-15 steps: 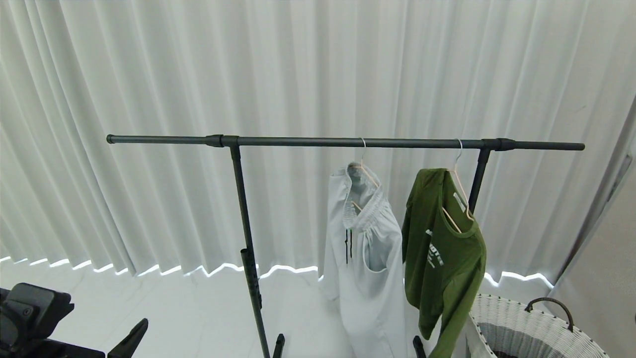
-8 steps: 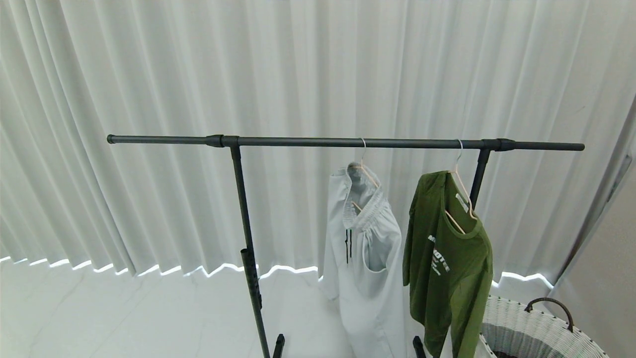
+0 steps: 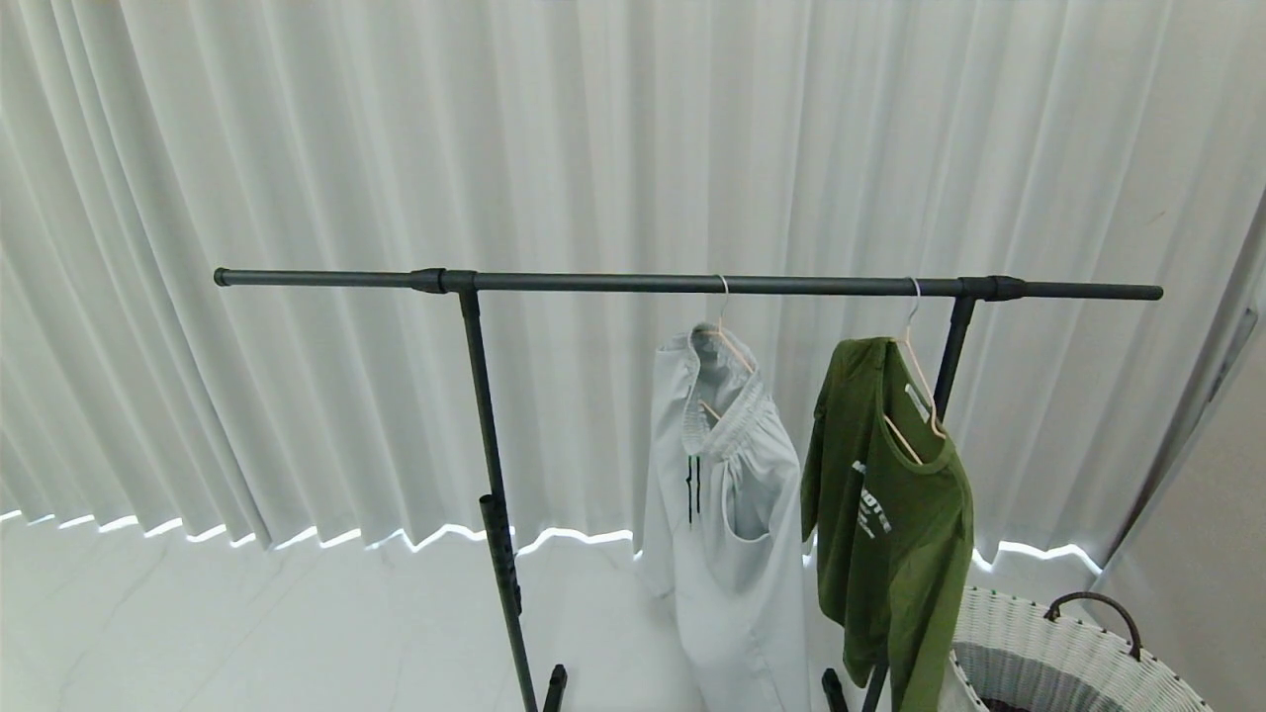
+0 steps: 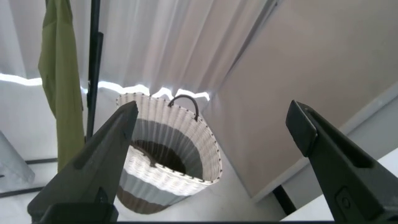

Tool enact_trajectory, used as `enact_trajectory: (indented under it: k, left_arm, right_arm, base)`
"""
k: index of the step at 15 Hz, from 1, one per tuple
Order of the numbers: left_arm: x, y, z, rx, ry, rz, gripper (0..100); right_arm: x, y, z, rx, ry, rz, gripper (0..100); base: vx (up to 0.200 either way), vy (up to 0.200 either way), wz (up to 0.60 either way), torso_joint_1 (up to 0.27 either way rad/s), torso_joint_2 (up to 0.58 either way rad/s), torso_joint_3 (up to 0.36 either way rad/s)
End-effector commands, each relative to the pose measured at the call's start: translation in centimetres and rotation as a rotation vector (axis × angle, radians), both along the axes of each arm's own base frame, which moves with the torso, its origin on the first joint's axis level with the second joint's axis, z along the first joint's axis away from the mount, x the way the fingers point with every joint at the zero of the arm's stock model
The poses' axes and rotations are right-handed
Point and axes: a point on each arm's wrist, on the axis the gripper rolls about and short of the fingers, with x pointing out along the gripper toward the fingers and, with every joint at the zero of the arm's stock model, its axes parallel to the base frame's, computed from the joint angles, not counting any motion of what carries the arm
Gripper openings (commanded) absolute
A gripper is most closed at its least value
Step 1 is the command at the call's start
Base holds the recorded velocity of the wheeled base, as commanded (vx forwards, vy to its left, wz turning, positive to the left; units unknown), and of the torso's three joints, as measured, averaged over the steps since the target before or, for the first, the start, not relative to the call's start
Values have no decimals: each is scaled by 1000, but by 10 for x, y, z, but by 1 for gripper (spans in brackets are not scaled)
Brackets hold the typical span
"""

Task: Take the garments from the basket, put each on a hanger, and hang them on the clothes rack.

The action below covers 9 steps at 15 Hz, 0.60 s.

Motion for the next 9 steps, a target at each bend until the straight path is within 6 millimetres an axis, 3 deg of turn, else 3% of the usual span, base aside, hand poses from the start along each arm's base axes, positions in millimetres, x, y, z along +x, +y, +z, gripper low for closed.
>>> enact_trajectory:
  k: [1,9]
  left_arm:
    - [-6,0,-1,4,-66,-9,100]
    - [-4,-2,-3,-4,-77,-84,100]
  right_arm:
    - [-1,0,0,0,-13,1,100]
    - [-1,0,0,4,-14,2,100]
  base:
    - [0,0,0,0,0,0]
    - [0,0,0,0,0,0]
